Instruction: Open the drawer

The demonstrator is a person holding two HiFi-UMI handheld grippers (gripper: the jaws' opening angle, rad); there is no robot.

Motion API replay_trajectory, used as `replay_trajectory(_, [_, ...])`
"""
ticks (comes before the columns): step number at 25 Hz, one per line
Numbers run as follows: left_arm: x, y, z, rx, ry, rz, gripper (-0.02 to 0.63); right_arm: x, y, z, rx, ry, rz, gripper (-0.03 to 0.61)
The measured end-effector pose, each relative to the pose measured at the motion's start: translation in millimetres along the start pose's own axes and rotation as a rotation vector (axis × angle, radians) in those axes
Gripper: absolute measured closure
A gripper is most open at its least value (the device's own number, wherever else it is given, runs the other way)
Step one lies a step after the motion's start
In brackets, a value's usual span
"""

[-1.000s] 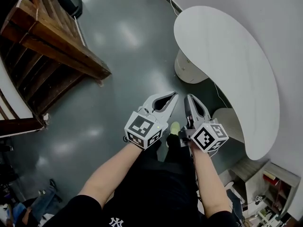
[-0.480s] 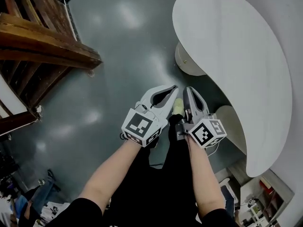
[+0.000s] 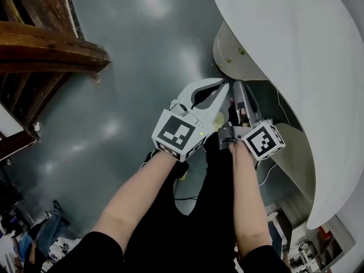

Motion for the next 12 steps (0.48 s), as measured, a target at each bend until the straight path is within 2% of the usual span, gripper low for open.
replay_trajectory(8, [-26,24,21,0.003,0.010,-0.030,0.604,3,41,-53,0.017,0.140,-0.050,0.481])
replay_trajectory(12, [-31,26,31,0.008,0.010,-0.033,0.604,10,51,-71,0.045,0.338,-0.159,0.451])
Point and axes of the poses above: the fingertips, and each gripper's own axes: y forward along the fingers, z to its left, x out of its top, the point moved 4 cm from there along -y, backward along the fingers, and after that the axes turned 8 degrees about y, right-handed, at the moved point
